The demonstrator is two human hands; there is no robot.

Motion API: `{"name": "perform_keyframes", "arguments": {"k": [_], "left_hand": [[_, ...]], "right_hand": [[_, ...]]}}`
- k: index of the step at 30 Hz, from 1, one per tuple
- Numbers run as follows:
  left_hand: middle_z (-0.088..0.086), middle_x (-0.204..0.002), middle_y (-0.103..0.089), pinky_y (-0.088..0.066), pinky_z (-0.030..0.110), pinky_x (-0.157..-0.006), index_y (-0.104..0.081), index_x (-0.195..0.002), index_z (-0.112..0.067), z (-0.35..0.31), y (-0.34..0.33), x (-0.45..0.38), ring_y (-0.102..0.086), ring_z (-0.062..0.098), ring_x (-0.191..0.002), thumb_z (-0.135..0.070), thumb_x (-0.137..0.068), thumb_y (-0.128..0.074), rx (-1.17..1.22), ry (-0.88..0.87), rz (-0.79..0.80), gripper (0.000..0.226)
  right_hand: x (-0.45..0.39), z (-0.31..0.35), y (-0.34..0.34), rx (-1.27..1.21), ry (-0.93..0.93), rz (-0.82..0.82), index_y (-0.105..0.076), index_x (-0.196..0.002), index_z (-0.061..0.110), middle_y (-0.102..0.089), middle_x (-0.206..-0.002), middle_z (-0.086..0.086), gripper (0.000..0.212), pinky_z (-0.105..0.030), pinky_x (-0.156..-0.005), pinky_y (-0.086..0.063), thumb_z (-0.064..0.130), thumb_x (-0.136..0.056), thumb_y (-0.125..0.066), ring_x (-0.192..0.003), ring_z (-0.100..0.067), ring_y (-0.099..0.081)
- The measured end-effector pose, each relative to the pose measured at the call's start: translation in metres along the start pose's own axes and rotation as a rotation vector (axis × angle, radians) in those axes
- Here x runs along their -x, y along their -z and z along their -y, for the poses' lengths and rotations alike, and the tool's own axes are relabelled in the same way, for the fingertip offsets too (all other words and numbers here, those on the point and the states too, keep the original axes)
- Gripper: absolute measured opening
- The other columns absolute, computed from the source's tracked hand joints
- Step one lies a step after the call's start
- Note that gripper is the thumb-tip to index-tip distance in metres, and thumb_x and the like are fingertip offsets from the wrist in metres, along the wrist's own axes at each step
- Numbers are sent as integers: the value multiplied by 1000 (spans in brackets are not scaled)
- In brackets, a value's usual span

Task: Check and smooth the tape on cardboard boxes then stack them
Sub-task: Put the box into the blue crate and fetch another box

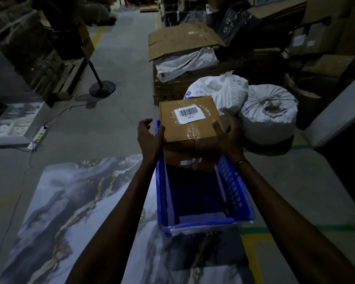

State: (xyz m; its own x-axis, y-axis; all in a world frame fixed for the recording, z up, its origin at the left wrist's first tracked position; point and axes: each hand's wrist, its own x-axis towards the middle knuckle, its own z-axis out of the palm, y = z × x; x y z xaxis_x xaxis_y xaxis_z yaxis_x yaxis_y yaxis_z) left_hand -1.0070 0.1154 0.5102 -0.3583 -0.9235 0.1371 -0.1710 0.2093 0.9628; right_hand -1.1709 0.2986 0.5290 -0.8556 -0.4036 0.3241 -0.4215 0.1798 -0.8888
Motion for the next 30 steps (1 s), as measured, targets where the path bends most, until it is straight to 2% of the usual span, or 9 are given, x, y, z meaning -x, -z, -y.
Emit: {"name": "perform_keyframes", "arguments": {"k": [1,3,8,10,12,15,23,27,30], "left_hand": [[-2,-126,-60,-44,14,-90,-56,-126,-17,-4,4,3,-57,13,-114,-33,-88,-72,12,-43,-39,44],[0,-122,-62,-41,2,-78,-58,-120,-15,-12,15,13,-59,13,-111,-27,-88,-71,44,-101,-86,37],[1,-114,-64,-44,7,-70,-59,-112,-12,-25,50,52,-63,9,-105,-17,-89,-67,141,-89,-153,25],[2,-113,-64,-44,10,-68,-59,-110,-11,-25,70,71,-63,7,-102,-14,-90,-67,130,-81,-184,22],[1,-113,-64,-44,12,-66,-59,-109,-11,-23,93,94,-64,8,-100,-12,-91,-67,118,-70,-234,20],[2,-108,-65,-44,12,-66,-60,-107,-9,-10,134,132,-65,9,-94,-10,-90,-67,97,-32,-353,19],[0,-105,-66,-46,13,-72,-61,-107,-15,47,266,245,-63,6,-91,-11,-90,-67,-9,119,-693,18],[1,-103,-67,-46,10,-74,-62,-107,-14,71,341,296,-63,1,-89,-9,-89,-68,-42,199,-884,20],[5,-106,-68,-51,19,-76,-62,-110,-12,98,400,339,-65,8,-91,-11,-91,-68,-61,253,-990,20]], "right_hand": [[4,9,0,-7,36,-3,-58,-139,12,-58,-138,2,47,-5,-99,-36,21,-95,-70,-122,5,-47],[15,24,-2,-21,87,-11,-60,-136,17,-61,-137,6,44,-16,-101,-44,25,-93,-69,-121,0,-54],[55,54,-18,-111,104,33,-64,-125,29,-65,-125,13,32,-39,-97,-54,31,-93,-67,-113,-7,-62],[78,66,-30,-138,60,104,-62,-124,33,-62,-121,27,31,-33,-93,-55,36,-94,-67,-110,4,-60],[101,76,-45,-232,63,220,-63,-122,28,-62,-112,36,26,-24,-84,-55,28,-96,-67,-101,14,-59],[134,86,-74,-309,157,371,-65,-115,5,-68,-107,13,21,-12,-78,-49,11,-95,-66,-91,8,-63],[265,139,-151,-361,223,806,-67,-109,16,-71,-104,8,15,-14,-68,-50,17,-94,-71,-86,-7,-70],[348,169,-194,-366,280,1039,-67,-113,17,-71,-112,7,19,-14,-69,-50,18,-94,-72,-89,-5,-69],[416,189,-228,-356,309,1200,-66,-117,17,-70,-115,7,24,-11,-70,-49,22,-94,-72,-92,-3,-68]]}}
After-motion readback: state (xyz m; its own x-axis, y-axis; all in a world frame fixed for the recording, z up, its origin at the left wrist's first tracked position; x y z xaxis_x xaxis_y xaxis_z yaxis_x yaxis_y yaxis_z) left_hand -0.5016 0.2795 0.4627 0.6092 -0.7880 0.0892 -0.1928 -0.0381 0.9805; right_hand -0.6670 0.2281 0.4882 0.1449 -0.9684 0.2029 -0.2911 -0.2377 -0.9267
